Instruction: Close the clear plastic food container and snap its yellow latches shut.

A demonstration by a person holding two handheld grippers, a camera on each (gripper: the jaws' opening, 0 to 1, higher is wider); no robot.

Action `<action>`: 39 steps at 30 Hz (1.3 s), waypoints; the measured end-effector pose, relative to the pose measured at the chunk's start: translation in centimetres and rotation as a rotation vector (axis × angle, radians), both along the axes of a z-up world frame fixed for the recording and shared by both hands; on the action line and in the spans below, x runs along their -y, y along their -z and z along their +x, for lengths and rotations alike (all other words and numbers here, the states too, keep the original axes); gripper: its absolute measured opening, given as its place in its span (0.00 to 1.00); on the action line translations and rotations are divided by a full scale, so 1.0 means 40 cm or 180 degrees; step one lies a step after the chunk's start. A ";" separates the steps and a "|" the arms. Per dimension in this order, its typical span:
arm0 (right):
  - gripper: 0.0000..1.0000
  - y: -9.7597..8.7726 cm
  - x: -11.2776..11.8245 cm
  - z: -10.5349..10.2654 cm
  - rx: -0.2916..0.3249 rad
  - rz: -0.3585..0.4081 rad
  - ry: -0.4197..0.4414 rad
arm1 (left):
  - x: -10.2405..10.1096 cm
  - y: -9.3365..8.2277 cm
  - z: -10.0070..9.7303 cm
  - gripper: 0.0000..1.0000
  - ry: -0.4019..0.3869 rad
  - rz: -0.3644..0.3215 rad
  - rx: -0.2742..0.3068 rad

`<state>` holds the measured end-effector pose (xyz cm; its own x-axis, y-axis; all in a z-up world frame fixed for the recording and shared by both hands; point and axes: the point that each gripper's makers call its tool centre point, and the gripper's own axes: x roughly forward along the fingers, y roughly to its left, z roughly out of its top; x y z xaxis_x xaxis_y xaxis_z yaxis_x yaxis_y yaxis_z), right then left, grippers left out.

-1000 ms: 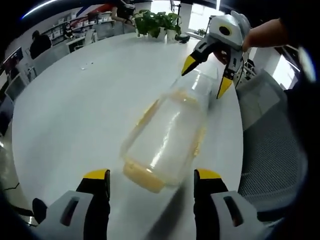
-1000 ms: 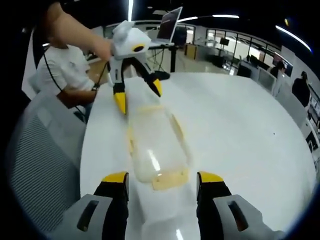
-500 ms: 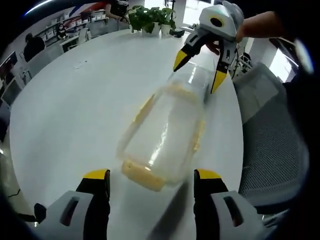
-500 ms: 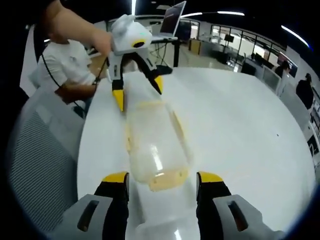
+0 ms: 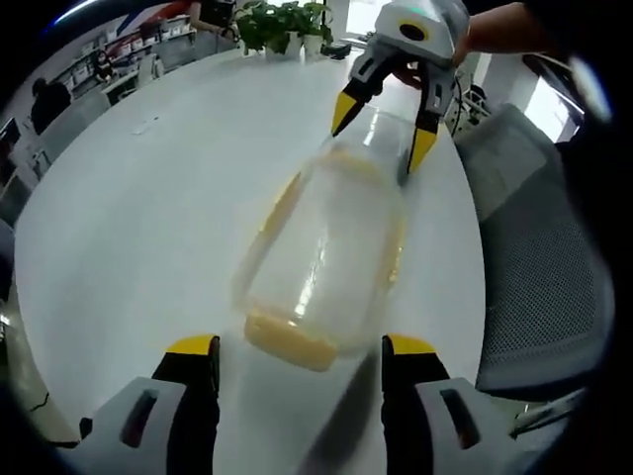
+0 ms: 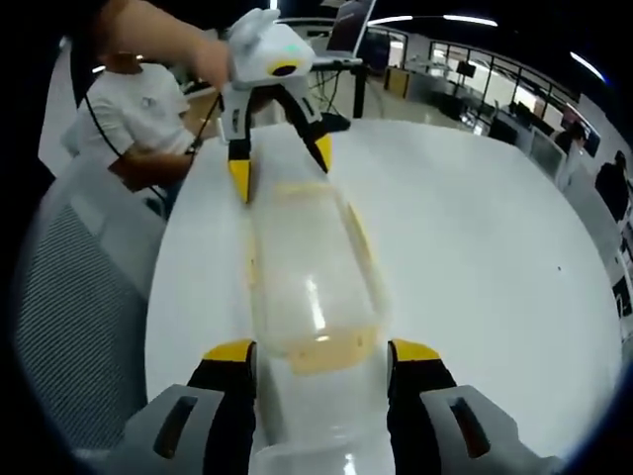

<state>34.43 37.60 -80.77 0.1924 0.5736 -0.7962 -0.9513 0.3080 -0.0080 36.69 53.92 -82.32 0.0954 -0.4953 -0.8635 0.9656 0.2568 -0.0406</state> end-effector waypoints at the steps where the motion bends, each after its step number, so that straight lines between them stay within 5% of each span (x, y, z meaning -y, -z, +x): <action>1: 0.52 0.000 -0.001 0.002 -0.0021 0.0012 0.0003 | 0.001 0.001 0.000 0.65 0.0012 0.0003 -0.0001; 9: 0.52 0.009 0.002 0.012 -0.0011 -0.0072 -0.0052 | -0.011 0.018 0.006 0.61 0.0245 0.0215 0.0038; 23: 0.52 0.028 -0.004 0.007 -0.0019 -0.0214 -0.0151 | -0.006 0.029 0.008 0.58 0.0595 0.0283 0.0176; 39: 0.50 0.051 0.001 0.009 -0.0064 -0.0373 -0.0194 | -0.004 0.029 0.002 0.53 0.0840 0.0372 0.0124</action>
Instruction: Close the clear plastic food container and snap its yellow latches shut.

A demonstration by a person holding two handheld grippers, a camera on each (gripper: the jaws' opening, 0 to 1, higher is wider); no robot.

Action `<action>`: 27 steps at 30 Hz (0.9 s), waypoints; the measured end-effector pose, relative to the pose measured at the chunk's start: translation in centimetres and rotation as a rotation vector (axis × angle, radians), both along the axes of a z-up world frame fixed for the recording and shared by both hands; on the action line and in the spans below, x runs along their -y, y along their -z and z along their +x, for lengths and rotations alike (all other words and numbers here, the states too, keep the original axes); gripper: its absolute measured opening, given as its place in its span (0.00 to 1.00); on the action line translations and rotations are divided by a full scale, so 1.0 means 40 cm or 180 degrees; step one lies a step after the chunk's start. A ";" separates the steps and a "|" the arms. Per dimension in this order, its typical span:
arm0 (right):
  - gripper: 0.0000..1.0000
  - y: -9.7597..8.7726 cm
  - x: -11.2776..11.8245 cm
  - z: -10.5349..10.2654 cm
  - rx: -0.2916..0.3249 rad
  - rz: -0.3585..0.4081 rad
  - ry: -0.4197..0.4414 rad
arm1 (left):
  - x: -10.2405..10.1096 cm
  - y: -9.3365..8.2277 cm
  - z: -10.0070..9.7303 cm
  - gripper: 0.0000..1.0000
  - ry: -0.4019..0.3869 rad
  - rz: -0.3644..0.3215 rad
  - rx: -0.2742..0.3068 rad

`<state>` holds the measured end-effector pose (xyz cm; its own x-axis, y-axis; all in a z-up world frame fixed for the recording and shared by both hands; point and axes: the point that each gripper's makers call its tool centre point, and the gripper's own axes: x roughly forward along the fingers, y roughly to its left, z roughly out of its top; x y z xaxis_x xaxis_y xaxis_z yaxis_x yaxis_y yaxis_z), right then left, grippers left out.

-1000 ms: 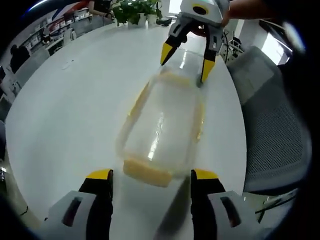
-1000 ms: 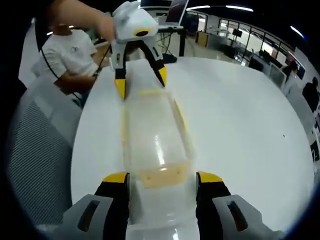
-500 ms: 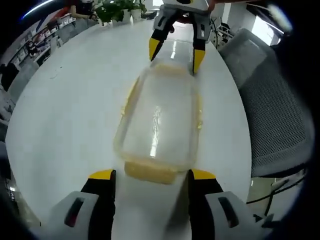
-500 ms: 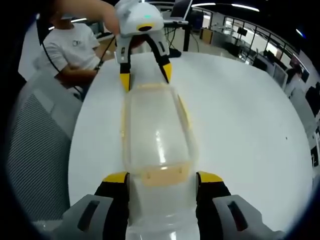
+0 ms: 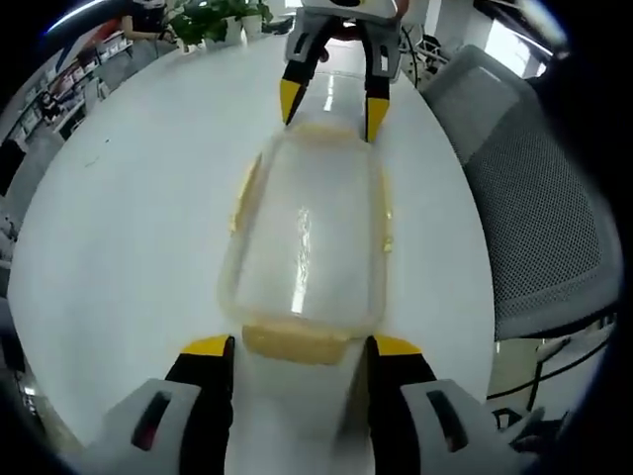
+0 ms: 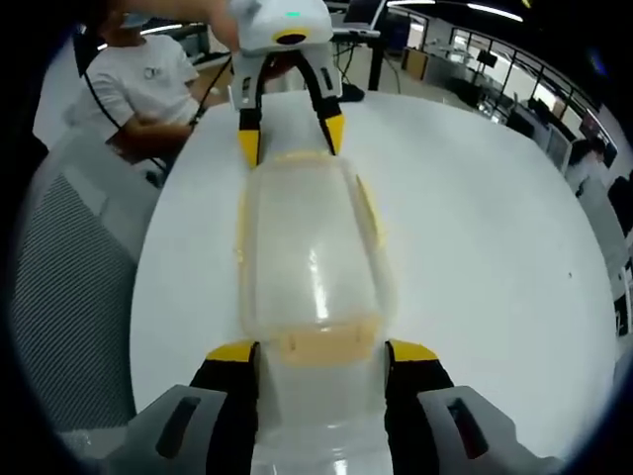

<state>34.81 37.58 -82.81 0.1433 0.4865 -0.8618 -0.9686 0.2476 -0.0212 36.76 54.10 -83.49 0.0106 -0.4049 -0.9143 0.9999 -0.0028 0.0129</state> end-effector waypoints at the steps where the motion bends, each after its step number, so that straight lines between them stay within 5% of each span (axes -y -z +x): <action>1: 0.50 -0.001 0.000 0.000 0.0001 -0.0003 0.0002 | 0.000 0.000 0.000 0.53 0.0024 0.0011 -0.0001; 27: 0.39 0.021 0.006 0.014 0.0038 -0.0488 -0.0219 | 0.013 0.000 -0.010 0.40 0.0347 0.0264 0.0010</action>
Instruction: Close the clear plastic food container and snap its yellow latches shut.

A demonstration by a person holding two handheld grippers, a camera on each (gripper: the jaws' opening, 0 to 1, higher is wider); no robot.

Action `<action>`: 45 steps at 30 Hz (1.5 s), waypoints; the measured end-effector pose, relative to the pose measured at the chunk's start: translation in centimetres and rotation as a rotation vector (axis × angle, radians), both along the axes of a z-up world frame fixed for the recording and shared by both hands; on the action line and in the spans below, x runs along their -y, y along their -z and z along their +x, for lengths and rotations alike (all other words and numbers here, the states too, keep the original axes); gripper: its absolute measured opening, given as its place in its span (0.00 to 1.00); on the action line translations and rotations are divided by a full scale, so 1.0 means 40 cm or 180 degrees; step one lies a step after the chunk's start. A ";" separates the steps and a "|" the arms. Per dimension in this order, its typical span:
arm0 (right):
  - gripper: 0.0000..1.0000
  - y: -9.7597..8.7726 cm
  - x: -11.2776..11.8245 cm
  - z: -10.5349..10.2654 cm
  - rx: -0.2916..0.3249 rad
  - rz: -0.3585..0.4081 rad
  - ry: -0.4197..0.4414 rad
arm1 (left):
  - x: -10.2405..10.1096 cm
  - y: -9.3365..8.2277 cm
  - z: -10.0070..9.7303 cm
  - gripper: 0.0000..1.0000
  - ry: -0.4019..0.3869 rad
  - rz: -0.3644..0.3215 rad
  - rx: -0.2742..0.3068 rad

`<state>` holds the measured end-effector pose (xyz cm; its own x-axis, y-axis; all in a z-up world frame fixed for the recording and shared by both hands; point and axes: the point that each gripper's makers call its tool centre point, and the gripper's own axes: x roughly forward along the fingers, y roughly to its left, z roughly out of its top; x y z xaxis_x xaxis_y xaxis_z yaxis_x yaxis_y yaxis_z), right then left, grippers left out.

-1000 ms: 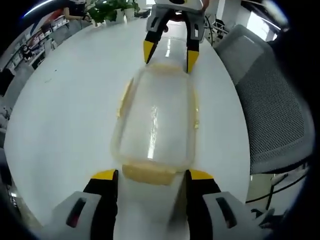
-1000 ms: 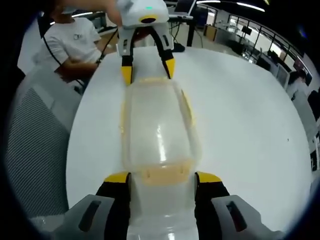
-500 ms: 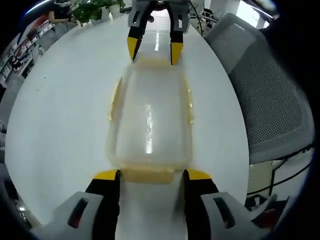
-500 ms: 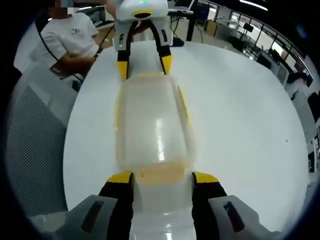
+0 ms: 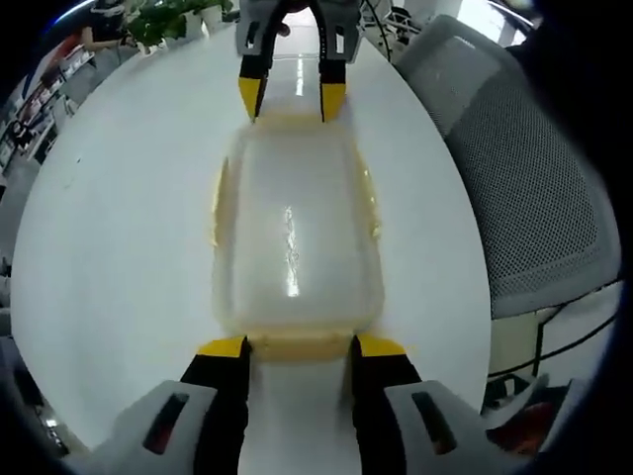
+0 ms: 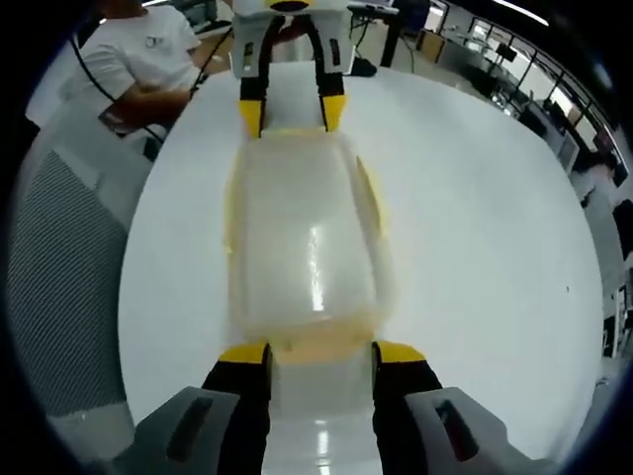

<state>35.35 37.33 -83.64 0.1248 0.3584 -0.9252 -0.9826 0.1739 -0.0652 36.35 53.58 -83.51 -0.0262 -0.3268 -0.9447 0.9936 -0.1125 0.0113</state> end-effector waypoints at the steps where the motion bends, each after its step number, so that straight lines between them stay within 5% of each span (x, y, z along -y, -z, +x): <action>1: 0.39 0.000 0.001 0.000 -0.0010 -0.0006 -0.0002 | 0.000 -0.001 0.000 0.40 -0.0002 0.0004 0.0000; 12: 0.39 0.007 -0.001 -0.007 -0.0176 -0.0008 -0.0075 | 0.002 -0.002 0.000 0.40 -0.0097 -0.0077 -0.0007; 25: 0.40 0.007 -0.012 -0.010 -0.0184 -0.0095 -0.0312 | 0.003 0.001 0.002 0.40 -0.0084 0.0025 -0.0001; 45: 0.42 0.011 -0.014 -0.003 -0.0253 -0.0218 -0.0303 | 0.001 0.002 0.004 0.41 -0.0071 0.0113 -0.0001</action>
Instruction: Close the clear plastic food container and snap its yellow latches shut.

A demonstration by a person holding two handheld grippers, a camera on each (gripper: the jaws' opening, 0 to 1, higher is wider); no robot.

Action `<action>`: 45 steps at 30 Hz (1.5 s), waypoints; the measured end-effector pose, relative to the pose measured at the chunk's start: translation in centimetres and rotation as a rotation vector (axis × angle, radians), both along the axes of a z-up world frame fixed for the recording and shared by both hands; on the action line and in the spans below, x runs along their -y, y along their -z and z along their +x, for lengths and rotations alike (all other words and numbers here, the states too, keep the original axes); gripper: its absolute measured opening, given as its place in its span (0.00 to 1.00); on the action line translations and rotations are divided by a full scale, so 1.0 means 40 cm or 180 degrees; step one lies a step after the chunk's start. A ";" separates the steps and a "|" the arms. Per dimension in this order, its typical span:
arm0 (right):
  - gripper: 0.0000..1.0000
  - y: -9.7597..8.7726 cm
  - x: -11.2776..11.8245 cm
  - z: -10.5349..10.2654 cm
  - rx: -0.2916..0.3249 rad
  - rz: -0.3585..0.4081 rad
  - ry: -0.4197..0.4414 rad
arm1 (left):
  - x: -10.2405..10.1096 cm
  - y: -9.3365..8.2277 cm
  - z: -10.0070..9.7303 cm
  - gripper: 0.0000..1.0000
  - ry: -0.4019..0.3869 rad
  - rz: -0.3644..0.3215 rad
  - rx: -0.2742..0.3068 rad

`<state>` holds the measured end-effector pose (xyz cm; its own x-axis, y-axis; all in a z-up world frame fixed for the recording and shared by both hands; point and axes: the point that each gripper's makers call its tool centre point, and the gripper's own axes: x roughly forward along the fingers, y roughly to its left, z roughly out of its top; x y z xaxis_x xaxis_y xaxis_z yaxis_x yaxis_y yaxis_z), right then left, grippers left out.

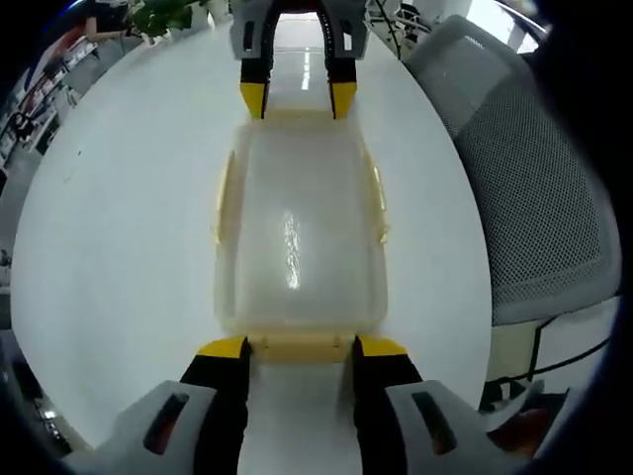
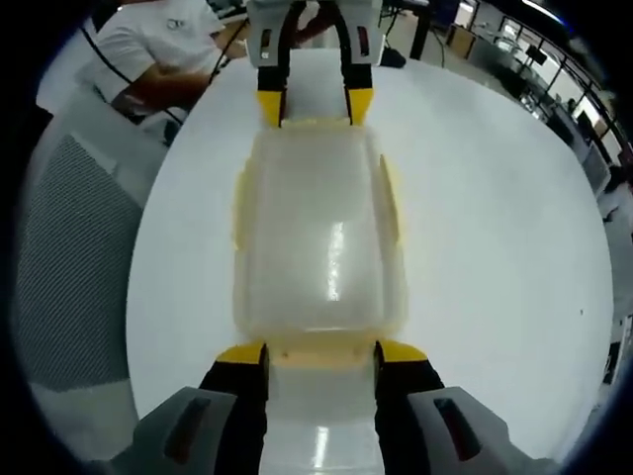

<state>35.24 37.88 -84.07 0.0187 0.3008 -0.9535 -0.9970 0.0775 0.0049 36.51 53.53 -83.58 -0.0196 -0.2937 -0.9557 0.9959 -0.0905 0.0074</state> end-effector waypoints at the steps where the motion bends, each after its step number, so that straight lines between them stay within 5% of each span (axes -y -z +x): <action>1: 0.42 0.000 0.000 0.002 -0.0019 -0.0037 -0.0023 | 0.000 0.001 0.002 0.41 -0.0005 0.0002 -0.0002; 7: 0.41 0.001 0.004 0.000 -0.0010 -0.0168 -0.0004 | 0.001 0.001 0.003 0.41 0.0000 0.0067 0.0003; 33: 0.40 -0.009 0.008 -0.017 0.0035 -0.0031 -0.0006 | 0.002 -0.005 -0.016 0.40 -0.0018 0.0048 0.0020; 45: 0.40 -0.051 -0.004 -0.026 0.0062 0.0109 0.0021 | -0.009 -0.046 -0.019 0.40 -0.0028 -0.0031 0.0057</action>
